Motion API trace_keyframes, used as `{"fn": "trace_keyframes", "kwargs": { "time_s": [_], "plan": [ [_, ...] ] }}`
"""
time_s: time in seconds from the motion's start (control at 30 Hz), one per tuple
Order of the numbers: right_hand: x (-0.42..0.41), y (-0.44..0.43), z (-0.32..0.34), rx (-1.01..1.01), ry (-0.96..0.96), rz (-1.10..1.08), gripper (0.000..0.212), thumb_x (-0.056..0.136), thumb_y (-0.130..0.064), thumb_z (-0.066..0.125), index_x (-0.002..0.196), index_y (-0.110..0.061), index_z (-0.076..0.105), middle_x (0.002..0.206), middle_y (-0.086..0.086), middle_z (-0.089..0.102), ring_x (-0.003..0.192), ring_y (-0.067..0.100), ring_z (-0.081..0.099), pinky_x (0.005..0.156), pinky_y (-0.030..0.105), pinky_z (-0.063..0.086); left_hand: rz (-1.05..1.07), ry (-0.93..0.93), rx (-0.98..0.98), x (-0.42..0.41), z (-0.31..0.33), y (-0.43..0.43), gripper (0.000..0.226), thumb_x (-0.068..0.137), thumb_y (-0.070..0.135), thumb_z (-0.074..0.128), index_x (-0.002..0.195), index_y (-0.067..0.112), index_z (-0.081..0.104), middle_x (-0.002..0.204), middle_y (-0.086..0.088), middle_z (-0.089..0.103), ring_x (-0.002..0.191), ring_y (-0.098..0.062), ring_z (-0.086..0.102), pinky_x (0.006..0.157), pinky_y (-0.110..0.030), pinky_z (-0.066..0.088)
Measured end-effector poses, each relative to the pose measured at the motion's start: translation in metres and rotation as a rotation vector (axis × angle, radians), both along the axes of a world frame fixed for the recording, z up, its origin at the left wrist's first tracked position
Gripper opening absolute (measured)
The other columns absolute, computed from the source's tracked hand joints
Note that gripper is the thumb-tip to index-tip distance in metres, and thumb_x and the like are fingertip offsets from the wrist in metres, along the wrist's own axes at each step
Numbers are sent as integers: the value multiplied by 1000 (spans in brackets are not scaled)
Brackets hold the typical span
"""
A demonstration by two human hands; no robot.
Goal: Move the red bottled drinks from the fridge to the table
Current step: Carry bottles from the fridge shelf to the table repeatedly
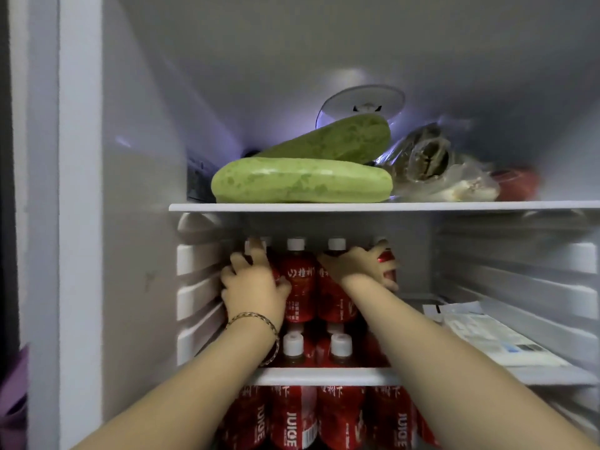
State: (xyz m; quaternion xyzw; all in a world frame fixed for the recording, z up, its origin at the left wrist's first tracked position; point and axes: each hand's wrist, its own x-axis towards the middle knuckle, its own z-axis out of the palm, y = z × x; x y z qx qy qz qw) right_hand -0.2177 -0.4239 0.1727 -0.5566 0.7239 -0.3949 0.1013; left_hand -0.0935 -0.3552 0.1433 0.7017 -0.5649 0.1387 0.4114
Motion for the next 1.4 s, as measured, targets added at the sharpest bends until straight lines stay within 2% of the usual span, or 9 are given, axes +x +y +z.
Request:
{"fn": "trace_keyframes", "kwargs": {
  "time_s": [0.37,0.5,0.63,0.73,0.87,0.97,1.03,1.13,1.4],
  "plan": [
    [-44,10,9,-99,-103,239,98,56,-78,47,126,-10,57,132,17,52,122,35,48,106,42,36,-351,87,-77,-8,-3,20,53,79,33,64,129,39,49,134,-9,39,118,-32,48,100,-33,42],
    [-52,21,12,-91,-125,373,56,75,-57,59,107,-12,68,112,11,66,102,28,60,84,30,45,-291,52,-42,-13,-3,21,43,79,35,61,122,38,54,132,-9,39,118,-35,45,100,-35,42],
    [-41,34,1,-229,-149,414,62,46,-68,55,92,-28,70,126,7,60,128,24,45,106,36,39,-317,49,5,-10,6,25,36,76,35,63,112,38,60,121,-9,45,112,-31,51,100,-31,42],
    [-36,48,-9,-274,-330,519,34,70,-56,64,83,-25,71,107,9,70,107,23,62,94,32,48,-368,72,103,-7,18,28,41,60,51,61,99,37,64,110,-5,52,107,-23,55,97,-32,46],
    [-25,61,-14,-172,-428,644,58,92,-58,38,128,-17,57,130,8,59,122,25,54,109,37,37,-439,80,127,-6,32,27,81,51,84,33,110,35,61,120,-1,62,115,-22,54,101,-37,43],
    [-24,72,-17,-234,-436,707,44,94,-48,44,129,-23,50,132,1,55,118,19,53,105,33,38,-391,83,84,-8,39,25,93,52,89,23,127,40,49,131,-5,57,125,-27,48,105,-39,38],
    [-26,75,-26,-311,-371,722,36,84,-39,65,115,-26,50,120,-4,59,105,13,57,92,29,44,-347,-7,114,-10,45,27,83,63,88,32,116,29,59,117,-6,64,114,-27,55,98,-36,43],
    [-23,79,-38,-349,-176,581,75,65,-40,82,126,-21,43,115,-4,55,107,16,57,88,28,47,-331,-82,165,-14,57,35,60,73,77,45,87,22,65,93,0,65,90,-21,59,80,-30,46],
    [-34,85,-26,-361,396,453,97,67,-40,77,143,-13,24,140,5,42,124,26,50,96,33,44,-333,-454,120,-32,72,36,57,74,76,45,70,20,54,64,7,53,68,-17,54,57,-27,35]
  ]
}}
